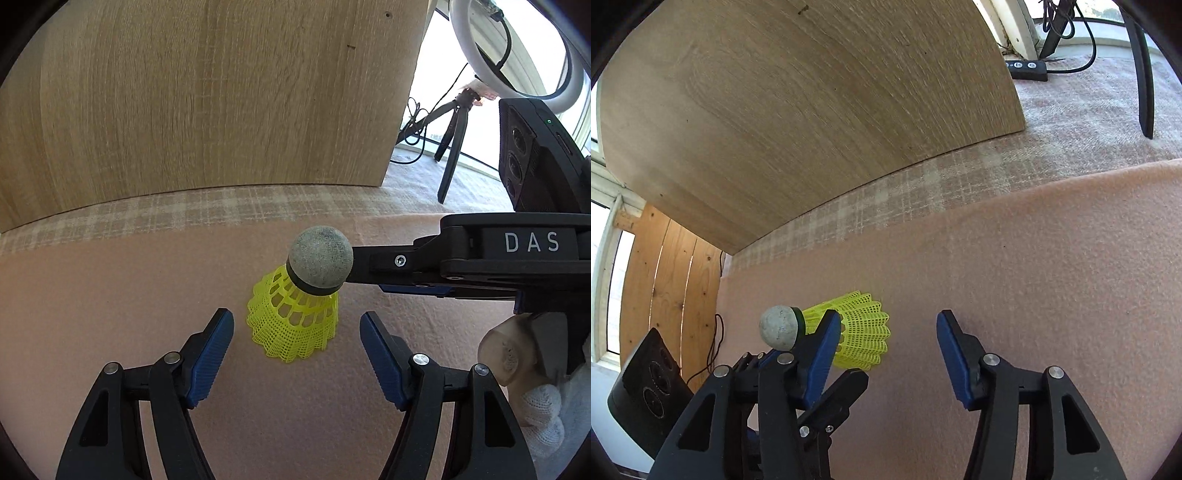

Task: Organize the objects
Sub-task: 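Grasp the yellow shuttlecock by its skirt with the left tool, then carry the shuttlecock into the box and open the left tool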

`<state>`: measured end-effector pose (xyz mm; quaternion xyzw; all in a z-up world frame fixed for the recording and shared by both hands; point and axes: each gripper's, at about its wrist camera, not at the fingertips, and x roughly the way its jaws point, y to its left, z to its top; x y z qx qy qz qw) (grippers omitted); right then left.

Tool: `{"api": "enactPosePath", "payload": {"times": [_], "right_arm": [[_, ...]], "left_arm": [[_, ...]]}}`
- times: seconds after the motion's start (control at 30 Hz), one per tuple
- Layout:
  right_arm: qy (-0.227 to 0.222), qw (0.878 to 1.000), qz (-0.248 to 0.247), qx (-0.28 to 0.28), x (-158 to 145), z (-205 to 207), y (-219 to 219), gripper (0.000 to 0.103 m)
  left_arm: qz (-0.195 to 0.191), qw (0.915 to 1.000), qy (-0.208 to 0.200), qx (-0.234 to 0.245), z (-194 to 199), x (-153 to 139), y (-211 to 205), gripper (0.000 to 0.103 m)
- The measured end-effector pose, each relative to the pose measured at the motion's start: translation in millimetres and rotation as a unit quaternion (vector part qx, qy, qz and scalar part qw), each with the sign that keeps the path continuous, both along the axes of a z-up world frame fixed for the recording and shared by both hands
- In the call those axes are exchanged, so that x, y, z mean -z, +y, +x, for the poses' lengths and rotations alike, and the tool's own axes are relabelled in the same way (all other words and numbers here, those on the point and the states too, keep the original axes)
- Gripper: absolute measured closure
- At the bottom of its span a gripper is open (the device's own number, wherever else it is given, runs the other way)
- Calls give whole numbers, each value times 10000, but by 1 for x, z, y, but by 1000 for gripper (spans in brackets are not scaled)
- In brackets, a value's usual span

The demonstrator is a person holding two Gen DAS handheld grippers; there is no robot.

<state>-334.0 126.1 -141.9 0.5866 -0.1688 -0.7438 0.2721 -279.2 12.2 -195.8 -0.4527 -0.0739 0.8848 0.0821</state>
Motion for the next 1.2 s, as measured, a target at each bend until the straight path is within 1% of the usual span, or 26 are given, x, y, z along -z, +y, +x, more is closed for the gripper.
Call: {"api": "enactPosePath", "payload": {"times": [0.03,0.07,0.1,0.13,0.17,0.2,0.3,0.33,0.4,0.5,0.57,0.73,0.87,1.07,1.2], "right_arm": [[-35,10000,-32,-7,2,-1,-2,54],[-67,9999,-73,-17,4,-1,-3,54],[-93,9999,-102,-36,6,-2,-4,54],[-95,9999,-114,-45,6,-2,-5,55],[-87,9999,-115,-53,6,-2,-6,56],[-83,9999,-119,-58,6,-3,-6,56],[-117,9998,-162,-72,6,-4,-6,57],[-134,9997,-203,-85,6,-4,-6,59],[-123,9996,-221,-124,5,-2,-9,61],[-74,9995,-243,-179,2,-1,-11,62],[-92,9992,-330,-203,0,2,-9,64],[-111,9986,-495,-140,-8,14,6,65],[-99,9985,-542,-62,-16,27,24,65],[100,9984,-539,158,-37,46,65,65],[177,9967,-659,444,-52,57,107,65]], "left_arm": [[31,10000,-11,16,-1,1,0,34],[62,10000,-25,48,-2,3,1,41],[53,10000,-44,67,-3,4,2,45],[32,10000,-38,69,-4,5,3,46],[50,10000,-31,74,-5,6,3,50],[67,10000,-36,59,-6,6,2,56],[182,9998,-66,8,-7,6,-3,64],[194,9998,-77,5,-7,5,-3,66],[158,9998,-67,33,-6,4,-2,70],[126,9999,-71,59,-3,2,1,75],[196,9998,-61,77,1,-1,1,75],[240,9996,12,172,16,-12,12,75],[195,9992,84,327,31,-25,30,75],[-56,9971,266,718,48,-50,74,75],[-90,9942,397,997,54,-68,111,75]]}}
